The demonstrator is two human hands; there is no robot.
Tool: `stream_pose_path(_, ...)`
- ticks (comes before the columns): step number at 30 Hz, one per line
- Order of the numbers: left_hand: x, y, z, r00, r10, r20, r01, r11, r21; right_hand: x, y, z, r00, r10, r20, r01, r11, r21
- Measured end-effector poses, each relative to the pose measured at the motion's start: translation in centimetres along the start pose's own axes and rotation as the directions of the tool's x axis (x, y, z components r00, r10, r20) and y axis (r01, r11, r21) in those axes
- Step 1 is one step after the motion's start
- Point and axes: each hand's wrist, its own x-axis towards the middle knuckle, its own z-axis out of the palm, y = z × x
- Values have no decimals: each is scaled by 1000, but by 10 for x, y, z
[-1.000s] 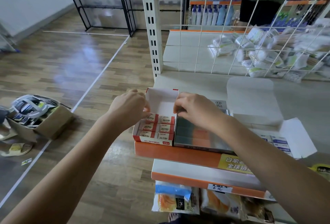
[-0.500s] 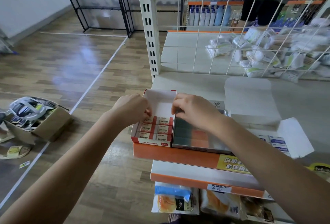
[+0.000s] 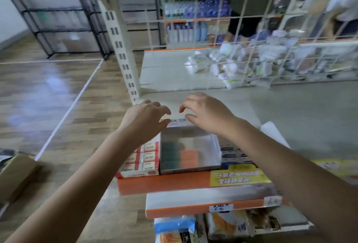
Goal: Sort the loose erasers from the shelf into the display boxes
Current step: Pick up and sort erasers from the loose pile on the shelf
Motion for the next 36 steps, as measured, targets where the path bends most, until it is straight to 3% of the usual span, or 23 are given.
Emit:
stream_pose_path(6, 69, 79, -5, 975, 222, 17, -222, 974, 41, -49, 70, -45, 946, 318, 57, -306, 940, -152)
stream_pose_path(14, 142, 219, -3, 890, 445, 100, -452, 890, 64, -147, 156, -92, 765, 643, -33, -643, 760, -95)
stream_pose_path(20, 177, 334, 3, 812, 569, 131, -580, 812, 69, -240, 225, -114, 620, 782, -55, -784, 617, -69)
stream_pose_path(26, 213, 449, 21, 783, 612, 114, -619, 784, 40, -328, 307, -139, 500, 866, 3, -866, 500, -24)
stream_pose_path(31, 248, 530, 42, 761, 633, 139, -641, 767, 17, -383, 378, -159, 458, 888, -27, -889, 459, -5)
stream_pose_path(36, 289, 583, 71, 808, 571, 143, -574, 818, -22, -404, 441, -168, 471, 879, -74, -882, 472, -4)
